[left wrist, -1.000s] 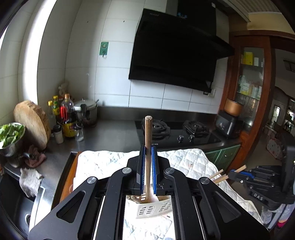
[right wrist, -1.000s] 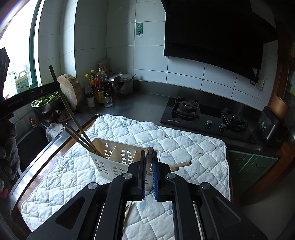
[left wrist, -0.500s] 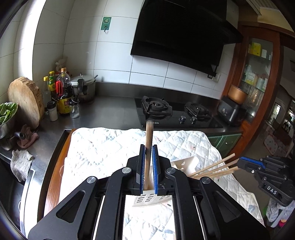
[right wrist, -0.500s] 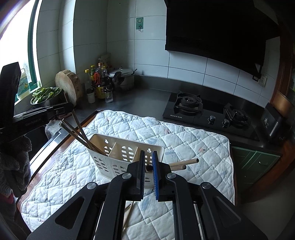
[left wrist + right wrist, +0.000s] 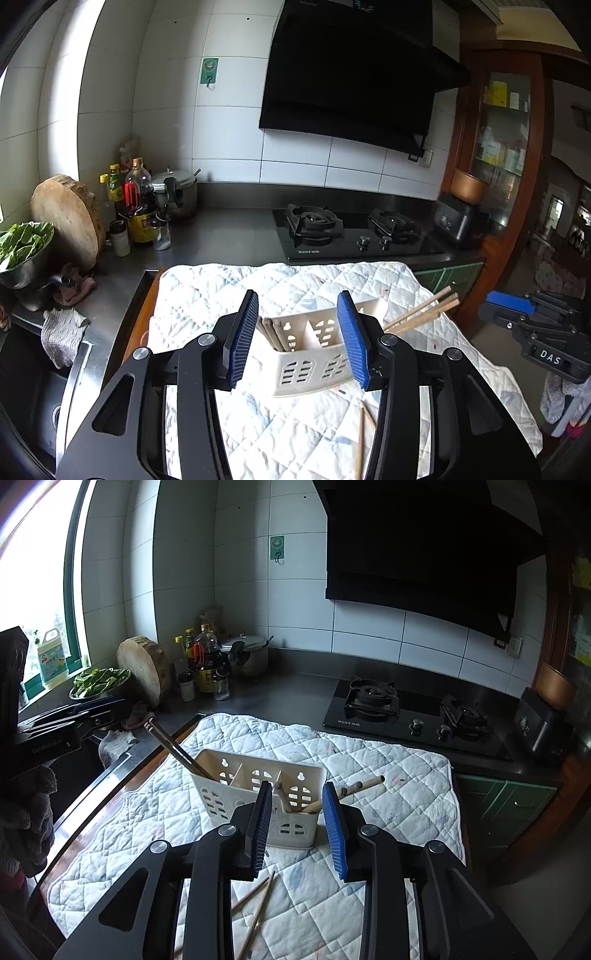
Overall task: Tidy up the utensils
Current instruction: 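Open both grippers and pull them back from the holder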
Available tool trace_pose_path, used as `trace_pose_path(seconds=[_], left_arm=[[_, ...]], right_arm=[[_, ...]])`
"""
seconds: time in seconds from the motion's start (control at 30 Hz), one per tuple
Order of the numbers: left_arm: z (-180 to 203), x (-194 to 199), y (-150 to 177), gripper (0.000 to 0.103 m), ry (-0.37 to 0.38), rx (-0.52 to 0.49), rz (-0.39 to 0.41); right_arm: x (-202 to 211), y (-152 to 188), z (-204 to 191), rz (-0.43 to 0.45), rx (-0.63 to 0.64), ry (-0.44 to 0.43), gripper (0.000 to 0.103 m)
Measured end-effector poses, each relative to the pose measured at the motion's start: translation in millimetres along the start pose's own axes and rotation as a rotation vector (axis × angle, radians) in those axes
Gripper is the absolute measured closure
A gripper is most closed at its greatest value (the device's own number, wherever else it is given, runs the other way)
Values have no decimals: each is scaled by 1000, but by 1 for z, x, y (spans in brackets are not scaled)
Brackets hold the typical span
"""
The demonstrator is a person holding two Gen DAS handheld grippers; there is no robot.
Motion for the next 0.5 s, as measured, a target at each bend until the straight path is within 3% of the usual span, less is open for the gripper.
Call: trace_pose_path(seconds=[0.07,0.5], left_arm=[[-2,9,11,48,-2,1,-7],[-9,30,110,48,2,-26,-88]], right_arm=[[8,11,-6,4,6,-3,73],[17,121,-42,-20,-45,-40,72]])
Point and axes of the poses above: each gripper's, at about its wrist camera, not at the fingertips, and x roughly against the way its jaws point, z to its right, y to its underside, the point moved 6 cm from there along -x, roughly the way its jaws point, and after that the axes turned 13 degrees about -y, right-handed, at the moved point
